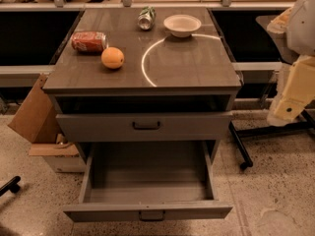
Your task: Place orange into middle drawer
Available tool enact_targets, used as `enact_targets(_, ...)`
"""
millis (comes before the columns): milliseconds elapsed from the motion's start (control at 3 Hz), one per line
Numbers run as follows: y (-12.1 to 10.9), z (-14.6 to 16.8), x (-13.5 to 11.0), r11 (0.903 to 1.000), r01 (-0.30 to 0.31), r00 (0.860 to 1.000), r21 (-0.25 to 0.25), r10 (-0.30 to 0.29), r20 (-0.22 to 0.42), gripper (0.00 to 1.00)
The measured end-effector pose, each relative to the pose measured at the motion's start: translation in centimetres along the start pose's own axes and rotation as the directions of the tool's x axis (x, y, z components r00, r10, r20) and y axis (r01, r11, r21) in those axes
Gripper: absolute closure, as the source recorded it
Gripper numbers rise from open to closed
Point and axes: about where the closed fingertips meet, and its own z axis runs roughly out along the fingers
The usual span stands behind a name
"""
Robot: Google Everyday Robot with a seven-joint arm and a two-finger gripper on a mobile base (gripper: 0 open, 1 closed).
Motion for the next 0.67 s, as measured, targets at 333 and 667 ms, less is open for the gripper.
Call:
enact_targets(333, 0.0, 0.0, -0.1, 1.0, 0.0, 1.0, 0.001, 0.0, 0.001, 0.0)
enact_targets(667, -0.7, 0.7, -1.6, 1.0, 0.007, 0.999, -0.003, -0.006, 0.054, 0.0)
